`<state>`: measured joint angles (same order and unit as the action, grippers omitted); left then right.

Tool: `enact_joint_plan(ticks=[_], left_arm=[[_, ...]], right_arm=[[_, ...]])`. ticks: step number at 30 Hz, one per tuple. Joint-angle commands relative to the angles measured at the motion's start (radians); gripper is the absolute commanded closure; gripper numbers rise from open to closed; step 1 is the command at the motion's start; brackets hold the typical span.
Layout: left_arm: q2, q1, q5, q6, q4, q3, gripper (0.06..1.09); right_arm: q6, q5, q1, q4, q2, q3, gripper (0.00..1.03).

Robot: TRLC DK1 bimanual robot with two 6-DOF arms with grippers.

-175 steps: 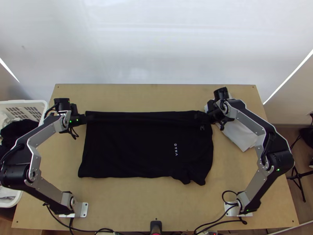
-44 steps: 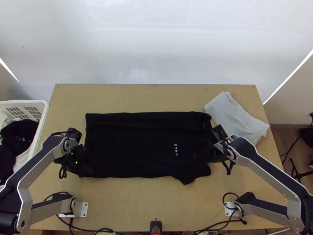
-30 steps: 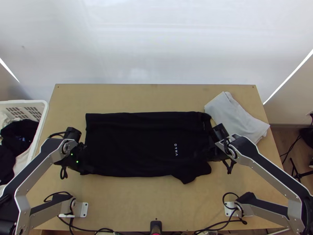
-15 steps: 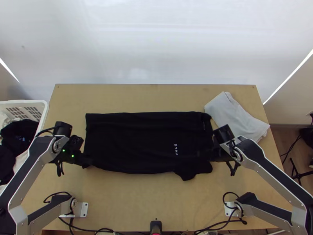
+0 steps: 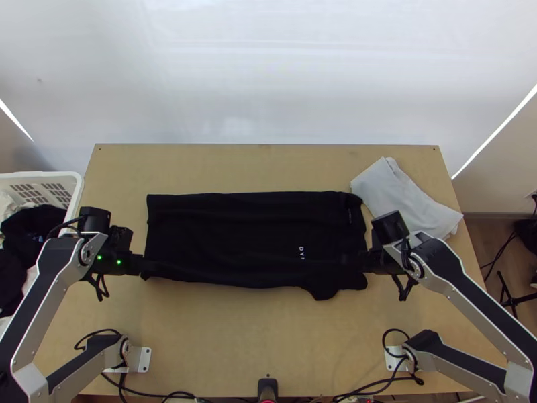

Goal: Fold the t-shirt

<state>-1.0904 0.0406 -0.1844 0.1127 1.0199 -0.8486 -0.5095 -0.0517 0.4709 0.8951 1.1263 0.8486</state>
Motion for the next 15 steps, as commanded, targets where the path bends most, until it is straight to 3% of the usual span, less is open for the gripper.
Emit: enact_joint_plan(ticks=[1,15], left_arm=[[-0.026,0.048,-0.006,-0.033,-0.055,-0.01,1.04],[-0.152,0.114,-0.006,-0.084,-0.141,-0.112,1.04]], right_arm=[[0.008,0.024,-0.014,-0.004,0.004,0.023,1.0],[0.04,0.042,-0.06,-0.036,0.064,0.101,1.0]])
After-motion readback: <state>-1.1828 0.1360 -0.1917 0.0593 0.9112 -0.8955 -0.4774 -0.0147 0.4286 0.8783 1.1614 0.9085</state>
